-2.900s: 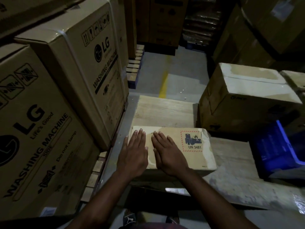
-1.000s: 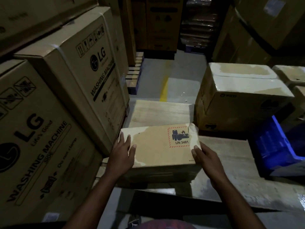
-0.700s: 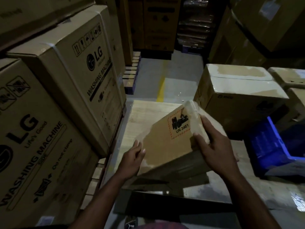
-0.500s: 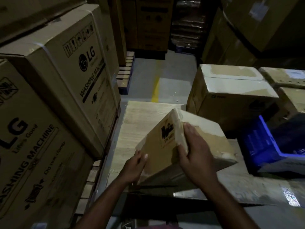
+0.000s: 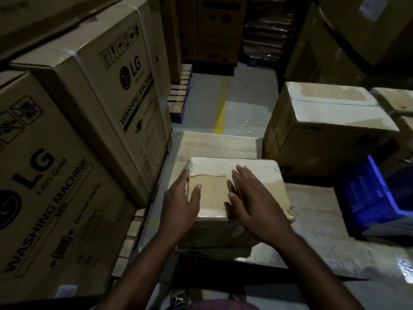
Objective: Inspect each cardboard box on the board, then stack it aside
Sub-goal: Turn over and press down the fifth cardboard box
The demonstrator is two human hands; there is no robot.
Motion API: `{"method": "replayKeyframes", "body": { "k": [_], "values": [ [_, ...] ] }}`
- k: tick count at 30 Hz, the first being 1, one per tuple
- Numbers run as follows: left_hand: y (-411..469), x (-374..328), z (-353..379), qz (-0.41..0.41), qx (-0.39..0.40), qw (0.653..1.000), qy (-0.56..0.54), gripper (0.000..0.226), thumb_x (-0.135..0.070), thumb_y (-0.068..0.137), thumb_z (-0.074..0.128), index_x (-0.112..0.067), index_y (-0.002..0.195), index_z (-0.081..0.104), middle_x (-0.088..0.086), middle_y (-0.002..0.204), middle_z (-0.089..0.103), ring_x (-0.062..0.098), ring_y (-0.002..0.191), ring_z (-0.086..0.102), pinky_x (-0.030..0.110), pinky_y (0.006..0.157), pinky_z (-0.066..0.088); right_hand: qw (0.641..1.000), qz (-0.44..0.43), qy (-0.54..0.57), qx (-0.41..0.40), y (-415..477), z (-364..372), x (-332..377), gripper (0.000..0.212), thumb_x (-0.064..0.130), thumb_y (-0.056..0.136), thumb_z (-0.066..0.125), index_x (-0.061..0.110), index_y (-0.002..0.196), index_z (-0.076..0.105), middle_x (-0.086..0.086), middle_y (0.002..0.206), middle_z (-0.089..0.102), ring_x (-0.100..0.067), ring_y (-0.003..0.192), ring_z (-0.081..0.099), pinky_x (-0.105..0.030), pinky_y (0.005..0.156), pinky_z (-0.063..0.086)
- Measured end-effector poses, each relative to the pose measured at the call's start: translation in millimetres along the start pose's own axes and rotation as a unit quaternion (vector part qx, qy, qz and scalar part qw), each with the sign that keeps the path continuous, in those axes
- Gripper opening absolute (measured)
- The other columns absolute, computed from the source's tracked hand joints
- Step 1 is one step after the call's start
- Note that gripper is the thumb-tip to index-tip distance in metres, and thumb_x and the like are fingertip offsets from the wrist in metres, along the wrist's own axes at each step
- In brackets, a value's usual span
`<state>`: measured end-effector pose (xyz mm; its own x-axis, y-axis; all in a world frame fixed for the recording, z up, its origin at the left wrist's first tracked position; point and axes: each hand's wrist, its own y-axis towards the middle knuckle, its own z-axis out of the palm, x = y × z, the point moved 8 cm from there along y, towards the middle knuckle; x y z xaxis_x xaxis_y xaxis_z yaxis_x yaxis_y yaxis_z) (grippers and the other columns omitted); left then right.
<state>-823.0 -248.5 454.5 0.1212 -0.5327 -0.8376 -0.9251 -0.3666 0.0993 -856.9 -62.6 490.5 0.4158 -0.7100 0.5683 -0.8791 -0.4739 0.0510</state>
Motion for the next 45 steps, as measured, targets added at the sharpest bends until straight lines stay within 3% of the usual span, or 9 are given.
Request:
{"method": "replayKeyframes", "body": {
  "k": [2,4,8,12,23,31,35,41,45],
  "values": [
    [1,13,-10,-0.009,-0.033,0.991,0.131,0.066,-0.044,0.096,0.049,-0.022,0.155,0.029,0.003,0.153,0.044,0.022,0.137,0.042,0.049,0.114,0.036,0.999,-0.023,-0.039,0.022,7,10,2,0.066,0.050,0.098,0.030,0.023,0.158,0.028,0.008,0.167,0.015,-0.004,0.152,0.002,-0.023,0.122,0.007],
    [-1,10,-18,0.010,-0.061,0.967,0.247,0.075,-0.037,0.097,0.052,-0.017,0.159,0.015,0.008,0.165,0.019,0.028,0.147,0.022,0.055,0.116,0.020,0.996,-0.046,-0.063,0.037,13,20,8,0.066,0.050,0.099,0.023,0.020,0.158,0.028,0.005,0.167,0.015,-0.005,0.152,0.003,-0.025,0.124,0.006],
    [-4,-8,3,0.149,0.067,0.944,0.288,0.065,-0.043,0.097,0.029,-0.014,0.156,0.027,0.005,0.165,0.020,0.021,0.151,0.019,0.051,0.118,0.027,0.990,-0.087,-0.103,0.046,22,42,22,0.063,0.042,0.101,0.024,0.011,0.156,0.033,-0.007,0.165,0.026,-0.019,0.154,0.015,-0.028,0.124,0.005],
    [-13,-13,22,0.175,0.138,0.914,0.339,0.073,-0.045,0.096,0.013,-0.008,0.158,0.016,0.007,0.167,0.007,0.015,0.154,-0.001,0.037,0.125,0.002,0.986,-0.092,-0.138,0.033,24,56,21,0.063,0.037,0.102,0.019,0.005,0.152,0.039,-0.012,0.161,0.033,-0.023,0.153,0.022,-0.038,0.125,0.014],
    [-16,-18,24,0.167,0.134,0.906,0.364,0.071,-0.040,0.096,0.013,-0.004,0.157,0.019,0.011,0.166,0.012,0.020,0.154,0.006,0.038,0.125,0.003,0.987,-0.098,-0.118,0.043,24,54,20,0.062,0.039,0.103,0.015,0.011,0.157,0.029,-0.005,0.165,0.021,-0.013,0.153,0.009,-0.025,0.121,-0.002],
    [-10,-50,54,0.189,0.175,0.908,0.330,0.077,-0.042,0.090,0.001,-0.009,0.159,0.007,0.008,0.167,-0.004,0.017,0.153,-0.010,0.036,0.125,-0.006,0.990,-0.047,-0.135,-0.008,19,20,-21,0.050,0.022,0.102,0.045,0.007,0.150,0.044,-0.011,0.160,0.035,-0.026,0.151,0.027,-0.031,0.120,0.008],
    [-10,-43,72,0.179,0.196,0.904,0.335,0.078,-0.042,0.089,-0.002,-0.008,0.159,0.007,0.007,0.167,-0.002,0.016,0.153,-0.009,0.035,0.125,-0.003,0.992,-0.035,-0.119,-0.019,15,24,-26,0.053,0.026,0.100,0.036,0.010,0.150,0.045,-0.007,0.160,0.035,-0.020,0.152,0.024,-0.031,0.122,0.010],
    [-9,-43,72,0.179,0.197,0.899,0.347,0.078,-0.042,0.089,-0.003,-0.009,0.159,0.008,0.005,0.168,-0.002,0.014,0.153,-0.009,0.035,0.125,0.000,0.995,-0.032,-0.091,-0.036,16,21,-28,0.051,0.026,0.100,0.037,0.011,0.148,0.049,-0.006,0.158,0.040,-0.019,0.150,0.028,-0.033,0.124,0.016],
    [-9,-48,70,0.164,0.189,0.912,0.324,0.080,-0.046,0.087,-0.002,-0.013,0.159,0.006,0.004,0.168,-0.003,0.014,0.153,-0.010,0.035,0.125,0.000,0.998,-0.026,-0.036,-0.035,16,8,-34,0.050,0.023,0.100,0.042,0.011,0.148,0.048,-0.006,0.159,0.038,-0.019,0.150,0.028,-0.028,0.123,0.013]
  ]
}}
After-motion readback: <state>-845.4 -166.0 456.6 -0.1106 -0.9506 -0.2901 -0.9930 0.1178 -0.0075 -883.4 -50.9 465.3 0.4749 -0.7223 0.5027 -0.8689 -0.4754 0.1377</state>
